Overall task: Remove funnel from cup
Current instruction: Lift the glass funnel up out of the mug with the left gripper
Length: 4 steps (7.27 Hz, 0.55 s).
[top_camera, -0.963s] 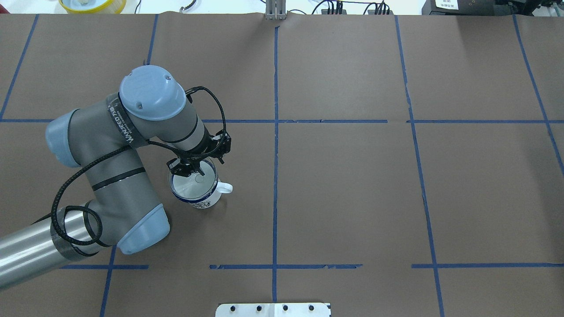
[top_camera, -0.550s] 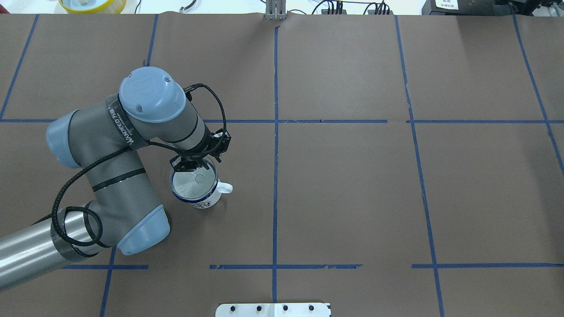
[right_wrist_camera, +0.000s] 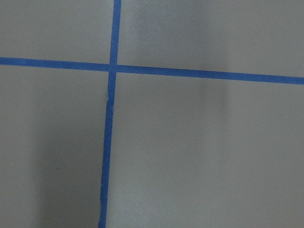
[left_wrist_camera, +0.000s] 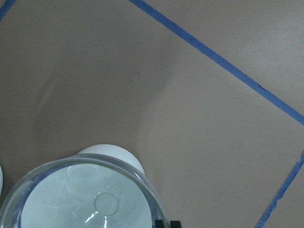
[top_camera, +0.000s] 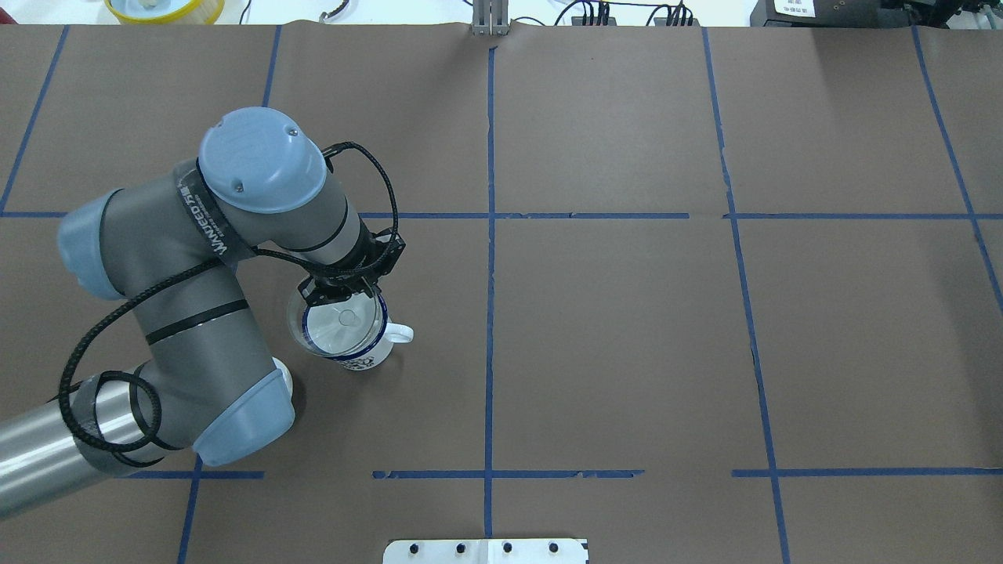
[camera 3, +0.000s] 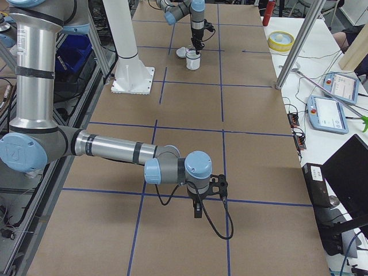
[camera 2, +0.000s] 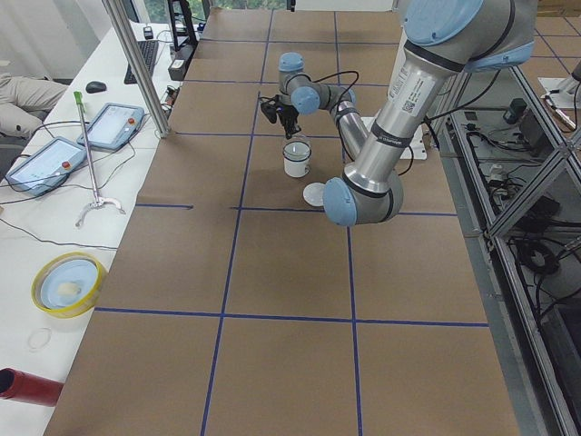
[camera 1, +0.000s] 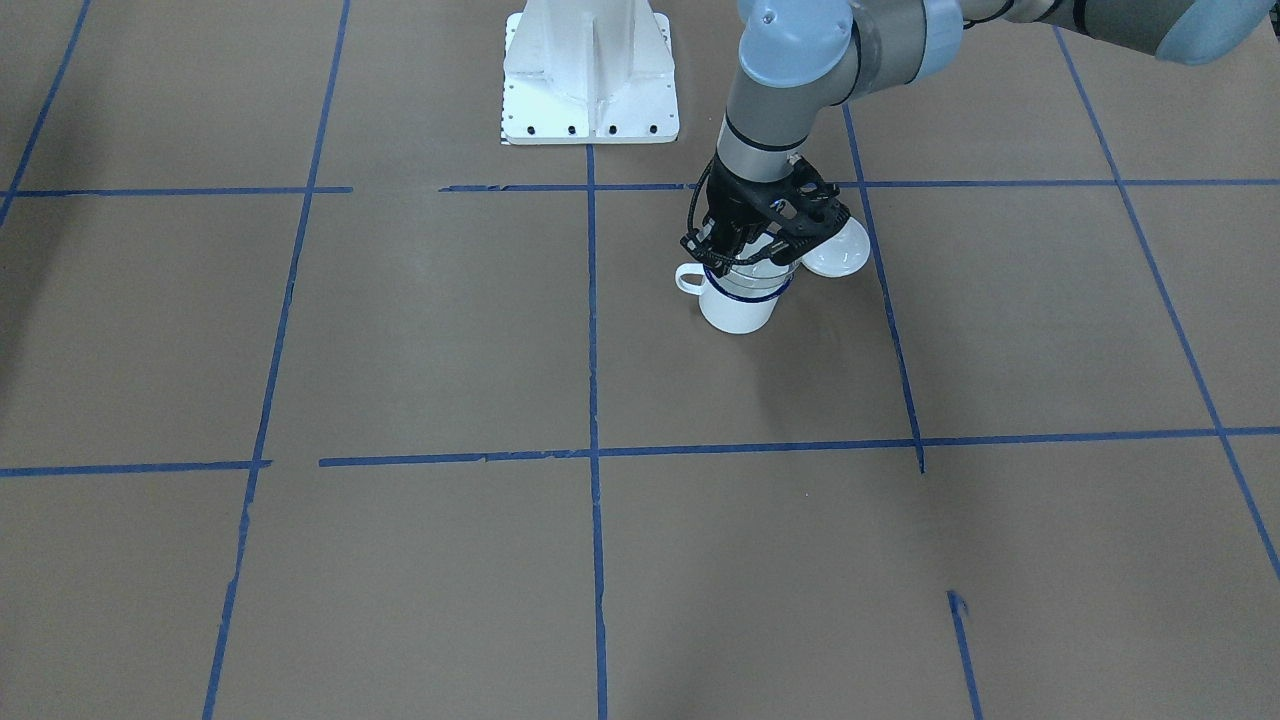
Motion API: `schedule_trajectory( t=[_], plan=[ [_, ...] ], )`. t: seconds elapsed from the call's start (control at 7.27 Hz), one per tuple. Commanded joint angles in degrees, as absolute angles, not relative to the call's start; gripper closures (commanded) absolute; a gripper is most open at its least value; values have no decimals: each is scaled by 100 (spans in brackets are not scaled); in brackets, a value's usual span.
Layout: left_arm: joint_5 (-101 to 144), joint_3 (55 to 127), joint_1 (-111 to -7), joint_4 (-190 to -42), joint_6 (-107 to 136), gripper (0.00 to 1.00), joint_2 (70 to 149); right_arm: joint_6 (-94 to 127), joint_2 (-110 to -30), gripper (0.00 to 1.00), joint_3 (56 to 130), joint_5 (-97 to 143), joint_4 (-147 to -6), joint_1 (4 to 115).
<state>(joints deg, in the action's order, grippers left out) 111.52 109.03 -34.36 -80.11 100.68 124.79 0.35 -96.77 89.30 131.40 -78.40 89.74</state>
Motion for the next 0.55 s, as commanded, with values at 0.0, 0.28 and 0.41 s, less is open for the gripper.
schedule_trajectory(
  t=[0.0,0.28,0.41],
  plan=[
    [10882,11644,-3454,-6877,10028,100,12638,35,-9677,0,8930,13140,-7840,8974],
    [10898,11654,-3925,-6872,10037,100,12841,35,-9677,0,8930,13140,-7840,8974],
    [10855,11437,-4233,-7543,10037,100,12815,35,-9677,0,8930,13140,-7840,8974]
  ],
)
